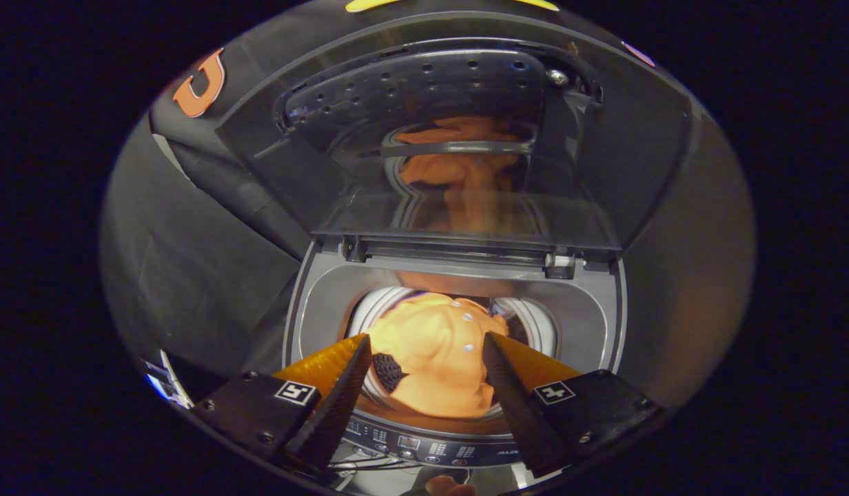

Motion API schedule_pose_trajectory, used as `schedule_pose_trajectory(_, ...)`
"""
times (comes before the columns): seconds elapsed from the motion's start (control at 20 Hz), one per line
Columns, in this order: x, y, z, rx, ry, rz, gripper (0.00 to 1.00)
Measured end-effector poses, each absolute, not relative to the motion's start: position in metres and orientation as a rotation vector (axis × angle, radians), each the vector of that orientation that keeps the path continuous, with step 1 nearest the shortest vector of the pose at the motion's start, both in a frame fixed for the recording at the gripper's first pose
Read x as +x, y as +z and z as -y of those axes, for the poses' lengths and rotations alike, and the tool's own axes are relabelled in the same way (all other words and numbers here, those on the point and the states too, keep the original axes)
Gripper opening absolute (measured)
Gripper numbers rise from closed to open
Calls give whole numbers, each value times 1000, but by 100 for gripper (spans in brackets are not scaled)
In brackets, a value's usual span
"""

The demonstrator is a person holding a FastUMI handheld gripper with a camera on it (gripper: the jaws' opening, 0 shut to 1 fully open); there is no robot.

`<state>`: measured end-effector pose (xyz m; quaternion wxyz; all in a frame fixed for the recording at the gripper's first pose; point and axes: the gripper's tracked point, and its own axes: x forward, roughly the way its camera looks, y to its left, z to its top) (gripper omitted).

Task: Put the clothes into the washing machine and then close the washing machine lid.

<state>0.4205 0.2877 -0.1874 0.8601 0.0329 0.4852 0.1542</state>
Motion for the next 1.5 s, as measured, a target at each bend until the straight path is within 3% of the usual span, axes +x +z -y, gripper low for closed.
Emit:
schedule_pose_trajectory(0.45, 417, -159, -294, 29, 348, -978, 100)
schedule_pose_trajectory(1.0, 494, 43, -311, 18, 399, -679, 99)
schedule_pose_trajectory(1.5, 582, 20, -309, 36, 289, -695, 100)
